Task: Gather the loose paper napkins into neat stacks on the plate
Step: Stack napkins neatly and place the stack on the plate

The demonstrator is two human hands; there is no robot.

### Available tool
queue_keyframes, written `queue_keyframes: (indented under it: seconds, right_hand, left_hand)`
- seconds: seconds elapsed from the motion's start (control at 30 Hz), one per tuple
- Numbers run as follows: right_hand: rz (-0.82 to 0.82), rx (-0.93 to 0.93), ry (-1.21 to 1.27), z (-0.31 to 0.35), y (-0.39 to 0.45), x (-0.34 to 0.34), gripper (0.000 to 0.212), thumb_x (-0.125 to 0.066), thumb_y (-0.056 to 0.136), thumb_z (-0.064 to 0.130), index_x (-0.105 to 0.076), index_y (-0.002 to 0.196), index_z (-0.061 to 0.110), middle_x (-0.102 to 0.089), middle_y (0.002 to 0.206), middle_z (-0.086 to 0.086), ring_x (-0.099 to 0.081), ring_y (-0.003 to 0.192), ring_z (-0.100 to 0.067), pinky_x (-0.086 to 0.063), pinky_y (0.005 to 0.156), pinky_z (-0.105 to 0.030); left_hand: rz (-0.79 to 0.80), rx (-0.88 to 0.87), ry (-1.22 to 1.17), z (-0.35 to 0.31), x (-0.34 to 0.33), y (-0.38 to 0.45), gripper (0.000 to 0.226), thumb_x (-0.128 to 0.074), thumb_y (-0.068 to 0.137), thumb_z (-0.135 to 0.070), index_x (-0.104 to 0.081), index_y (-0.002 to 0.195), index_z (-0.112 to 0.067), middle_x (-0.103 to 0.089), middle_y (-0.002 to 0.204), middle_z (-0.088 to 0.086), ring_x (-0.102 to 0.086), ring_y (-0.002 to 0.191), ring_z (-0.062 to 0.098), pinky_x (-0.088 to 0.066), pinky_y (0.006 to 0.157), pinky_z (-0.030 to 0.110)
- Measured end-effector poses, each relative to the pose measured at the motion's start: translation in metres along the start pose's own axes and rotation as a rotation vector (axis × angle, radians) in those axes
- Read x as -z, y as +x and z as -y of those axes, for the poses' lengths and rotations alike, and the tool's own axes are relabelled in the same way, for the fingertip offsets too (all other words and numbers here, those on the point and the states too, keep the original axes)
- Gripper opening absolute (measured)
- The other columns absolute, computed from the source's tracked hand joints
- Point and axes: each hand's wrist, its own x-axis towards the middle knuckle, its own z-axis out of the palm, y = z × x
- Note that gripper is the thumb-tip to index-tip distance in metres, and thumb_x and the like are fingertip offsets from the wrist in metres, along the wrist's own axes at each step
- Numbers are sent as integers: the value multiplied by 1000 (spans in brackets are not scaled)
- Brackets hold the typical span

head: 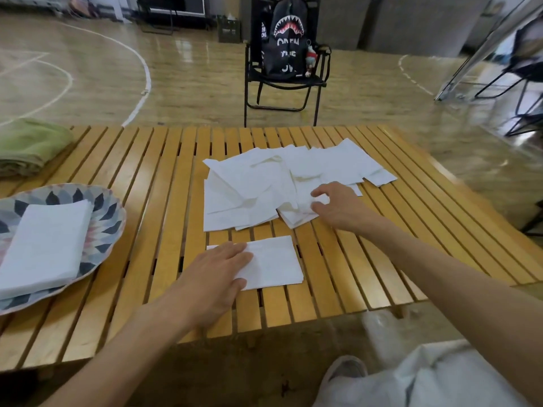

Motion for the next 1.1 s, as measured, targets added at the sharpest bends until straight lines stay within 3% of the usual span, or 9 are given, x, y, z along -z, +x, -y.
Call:
queue_keyframes:
  seconds: [0.2,0.33,0.47,0.57,0.7,0.8,0.93,1.0,1.1]
  right_hand:
    - [-153,-126,-85,-45,55,11,45,-55,99,19,-52,141,4,-49,149,-13,-48,135,-30,-41,104,-36]
    - [-211,-112,-116,-60,75,12,36,-62,92,18,-61,120,-4,-63,125,-17,-59,114,-32,-49,91,-39]
    - [-230,-73,-175,-62,82,8,35,-68,86,31,-64,114,10,-63,112,-5,-59,103,-25,-50,83,-37]
    - [-254,-78,-214,-62,86,4,23,-66,86,30,-65,101,13,-61,98,-2,-57,90,-22,-48,71,-34]
    - [-297,-65,-213,-65,90,1,8,-61,91,18,-65,93,12,-65,94,-4,-56,84,-20,-43,67,-31]
    - [-324,-73,-189,-69,91,3,12,-56,94,13,-68,95,10,-68,95,-6,-56,80,-18,-43,65,-30]
    - [-352,-99,-86,-65,84,14,12,-54,96,16,-65,94,12,-65,89,-2,-56,74,-15,-42,59,-27]
    - [-351,-111,55,-52,76,22,12,-53,96,19,-59,88,14,-58,80,2,-50,67,-9,-38,55,-24]
    - [-305,-99,346,-22,50,39,20,-43,96,18,-41,76,13,-45,74,-4,-41,64,-17,-36,59,-31]
  left_hand:
    - [6,12,-11,2,-2,2,56,-45,101,-41,-22,152,-39,-12,162,-17,-9,149,6,-7,120,31]
    - [-14,7,-20,2,-1,2,56,-46,101,-42,-22,152,-40,-14,161,-19,-11,148,5,-7,119,29]
    - [-20,5,-19,1,-1,2,56,-46,101,-42,-22,151,-40,-14,161,-19,-12,147,5,-6,116,26]
    - [-21,11,-24,2,-1,1,56,-46,101,-42,-22,152,-40,-13,161,-20,-11,147,4,-3,113,24]
    - [-13,21,-36,1,0,1,57,-46,101,-42,-21,152,-40,-12,161,-21,-10,148,4,-4,115,25]
    - [-8,23,-40,0,1,1,56,-46,101,-42,-21,152,-40,-12,161,-21,-10,148,4,-4,114,24]
    - [0,27,-32,-1,5,1,56,-45,101,-42,-21,152,-40,-12,161,-21,-10,148,4,-6,117,26]
    - [3,20,-27,-2,6,0,56,-46,101,-41,-23,152,-39,-14,161,-20,-12,147,4,-8,118,27]
    - [-4,18,-38,-3,8,0,54,-46,101,-42,-26,152,-38,-17,160,-20,-13,147,5,-9,119,28]
